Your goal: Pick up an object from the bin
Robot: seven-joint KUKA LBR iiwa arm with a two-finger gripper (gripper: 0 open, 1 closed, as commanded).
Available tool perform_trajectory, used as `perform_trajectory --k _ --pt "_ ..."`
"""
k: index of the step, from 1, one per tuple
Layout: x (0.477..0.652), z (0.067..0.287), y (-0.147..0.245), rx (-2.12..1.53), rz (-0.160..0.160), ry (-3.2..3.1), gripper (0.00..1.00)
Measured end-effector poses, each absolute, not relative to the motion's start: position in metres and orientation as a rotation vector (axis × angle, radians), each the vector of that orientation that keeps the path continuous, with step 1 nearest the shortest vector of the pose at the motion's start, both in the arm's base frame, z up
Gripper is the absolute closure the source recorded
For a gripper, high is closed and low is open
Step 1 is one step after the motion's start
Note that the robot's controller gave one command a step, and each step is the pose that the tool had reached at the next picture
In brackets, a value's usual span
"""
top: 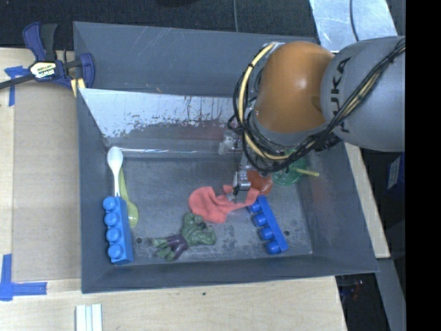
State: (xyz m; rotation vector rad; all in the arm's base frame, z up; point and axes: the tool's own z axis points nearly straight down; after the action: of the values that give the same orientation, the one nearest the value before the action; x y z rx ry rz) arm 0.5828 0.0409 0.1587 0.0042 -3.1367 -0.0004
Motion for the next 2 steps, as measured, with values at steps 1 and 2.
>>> perform_trajectory --k 1,2 --pt "0.584 0.164 0.041 0.003 -0.001 -3.145 0.00" --pt "0.538 0.088 0.049 0.123 -0.001 -3.145 0.00"
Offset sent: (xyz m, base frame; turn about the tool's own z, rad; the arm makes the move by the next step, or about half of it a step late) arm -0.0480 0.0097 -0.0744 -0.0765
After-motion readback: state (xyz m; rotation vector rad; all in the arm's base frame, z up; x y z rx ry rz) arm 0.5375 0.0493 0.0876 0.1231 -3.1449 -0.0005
